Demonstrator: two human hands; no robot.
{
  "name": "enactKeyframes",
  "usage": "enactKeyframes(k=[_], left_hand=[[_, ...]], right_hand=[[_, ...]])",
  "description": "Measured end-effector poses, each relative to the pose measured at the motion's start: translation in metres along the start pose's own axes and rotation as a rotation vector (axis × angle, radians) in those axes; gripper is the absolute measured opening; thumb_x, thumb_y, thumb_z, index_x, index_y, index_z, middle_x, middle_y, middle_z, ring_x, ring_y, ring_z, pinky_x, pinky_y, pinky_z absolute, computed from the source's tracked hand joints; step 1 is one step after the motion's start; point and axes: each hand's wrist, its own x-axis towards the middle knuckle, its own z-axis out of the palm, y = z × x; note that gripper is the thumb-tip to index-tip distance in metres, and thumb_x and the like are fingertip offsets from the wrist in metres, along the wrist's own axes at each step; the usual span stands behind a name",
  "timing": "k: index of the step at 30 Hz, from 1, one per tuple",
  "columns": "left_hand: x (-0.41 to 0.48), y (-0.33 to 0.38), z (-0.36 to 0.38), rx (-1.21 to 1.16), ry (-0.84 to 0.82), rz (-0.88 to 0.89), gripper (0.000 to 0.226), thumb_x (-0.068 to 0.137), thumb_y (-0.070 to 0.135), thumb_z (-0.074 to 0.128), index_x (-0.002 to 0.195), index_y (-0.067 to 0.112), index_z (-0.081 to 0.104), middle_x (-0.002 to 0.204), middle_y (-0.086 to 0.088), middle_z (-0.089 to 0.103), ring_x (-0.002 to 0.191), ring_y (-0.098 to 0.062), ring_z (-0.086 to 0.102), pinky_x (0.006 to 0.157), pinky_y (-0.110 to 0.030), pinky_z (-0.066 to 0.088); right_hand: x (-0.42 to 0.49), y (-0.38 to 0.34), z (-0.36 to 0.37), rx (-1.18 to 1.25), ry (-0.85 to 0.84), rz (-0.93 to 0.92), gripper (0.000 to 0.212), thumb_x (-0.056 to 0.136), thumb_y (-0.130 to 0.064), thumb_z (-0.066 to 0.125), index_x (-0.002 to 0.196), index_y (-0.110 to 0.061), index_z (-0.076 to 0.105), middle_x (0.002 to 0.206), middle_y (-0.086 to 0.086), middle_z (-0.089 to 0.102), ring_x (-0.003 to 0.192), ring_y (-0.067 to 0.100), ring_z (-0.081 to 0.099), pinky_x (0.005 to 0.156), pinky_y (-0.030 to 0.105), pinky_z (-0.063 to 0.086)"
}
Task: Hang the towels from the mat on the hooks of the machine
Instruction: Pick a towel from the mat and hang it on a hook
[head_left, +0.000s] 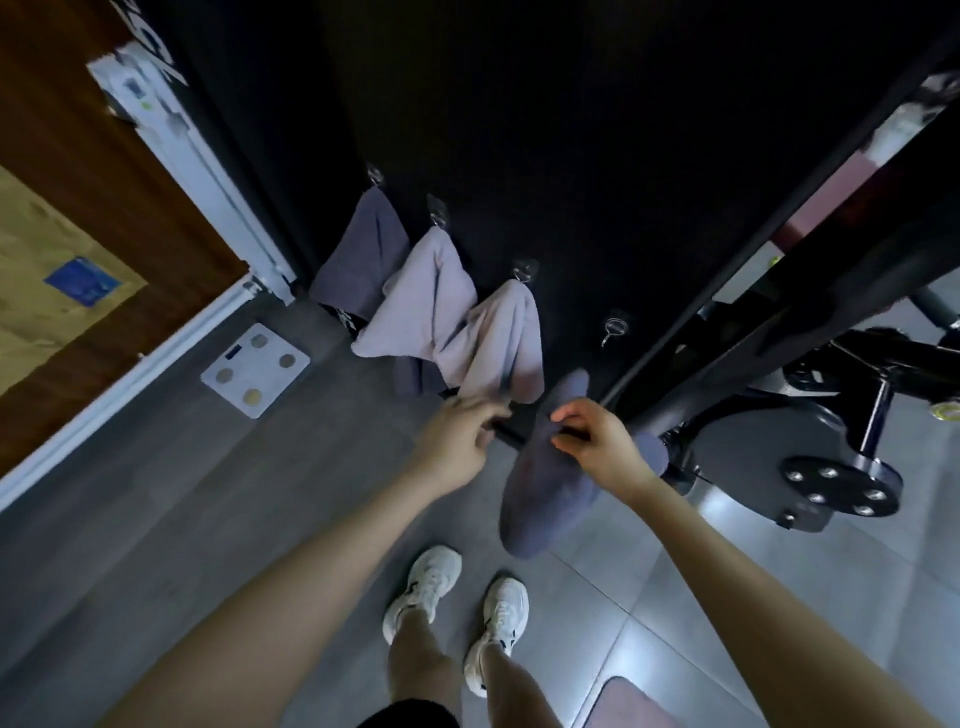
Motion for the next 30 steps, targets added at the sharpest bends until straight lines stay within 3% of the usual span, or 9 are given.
enactKeyframes(k=[3,6,9,13,16,22,26,30], left_hand=[[0.053,0.014,0.002,0.092,-0.056,0.311,0.05,0.077,0.004,0.059,0.125,0.017,0.058,0.127,0.002,0.059,0.119,-0.023,0.049,0.102,-0.036,0.037],[0.092,0.026,0.018,0.146,-0.276,0.384,0.05,0.08,0.011,0.06,0.129,0.019,0.053,0.135,0.002,0.053,0.132,-0.021,0.037,0.108,-0.037,0.029],[0.122,0.03,0.029,0.124,-0.408,0.362,0.027,0.083,0.019,0.058,0.11,0.015,0.059,0.109,-0.004,0.062,0.112,-0.022,0.049,0.093,-0.034,0.036],[0.148,0.026,0.034,-0.158,-0.43,0.159,0.009,0.087,0.021,0.061,0.095,0.016,0.06,0.079,0.007,0.058,0.084,-0.019,0.058,0.07,-0.027,0.038],[0.161,0.028,0.042,-0.395,-0.383,-0.019,0.007,0.088,0.021,0.062,0.093,0.018,0.059,0.077,0.011,0.059,0.08,-0.011,0.056,0.071,-0.023,0.04],[0.173,0.036,0.07,-0.684,-0.093,-0.275,0.025,0.084,0.011,0.067,0.106,-0.001,0.061,0.094,-0.005,0.064,0.088,-0.01,0.057,0.074,-0.013,0.042],[0.18,0.032,0.082,-0.847,-0.075,-0.385,0.023,0.083,0.009,0.069,0.1,-0.003,0.06,0.088,-0.011,0.063,0.076,-0.014,0.056,0.072,-0.025,0.045],[0.182,0.026,0.091,-0.749,0.091,-0.391,0.027,0.073,0.021,0.079,0.085,0.0,0.066,0.075,-0.004,0.066,0.068,-0.012,0.059,0.064,-0.023,0.046]], right_hand=[[0.018,0.01,-0.014,-0.009,-0.003,-0.002,0.034,0.076,0.01,0.065,0.082,-0.022,0.055,0.081,0.002,0.063,0.079,0.011,0.062,0.082,0.029,0.049],[0.034,0.016,-0.029,-0.004,-0.023,0.056,0.039,0.075,0.008,0.067,0.076,-0.025,0.046,0.073,0.001,0.06,0.065,0.001,0.054,0.068,0.015,0.043],[0.049,0.019,-0.042,0.037,0.052,0.101,0.038,0.075,0.003,0.07,0.076,-0.022,0.042,0.064,-0.004,0.052,0.052,-0.002,0.046,0.054,0.012,0.035],[0.062,0.027,-0.048,0.128,0.276,0.109,0.038,0.074,0.003,0.072,0.077,-0.022,0.043,0.074,-0.004,0.052,0.062,-0.001,0.048,0.062,0.011,0.04],[0.073,0.031,-0.041,0.204,0.501,0.136,0.036,0.076,0.0,0.071,0.074,-0.023,0.043,0.074,-0.001,0.053,0.066,0.006,0.051,0.064,0.013,0.041],[0.097,0.033,-0.007,0.25,0.942,0.192,0.027,0.076,-0.005,0.072,0.074,-0.012,0.046,0.068,-0.004,0.051,0.068,0.018,0.052,0.066,0.022,0.043],[0.108,0.034,0.006,0.265,1.081,0.208,0.023,0.079,-0.007,0.071,0.075,-0.007,0.049,0.071,-0.001,0.052,0.069,0.015,0.049,0.067,0.016,0.041],[0.111,0.033,0.012,0.16,1.14,0.188,0.017,0.081,-0.006,0.069,0.075,-0.002,0.053,0.075,0.005,0.053,0.068,-0.001,0.046,0.067,0.004,0.034]])
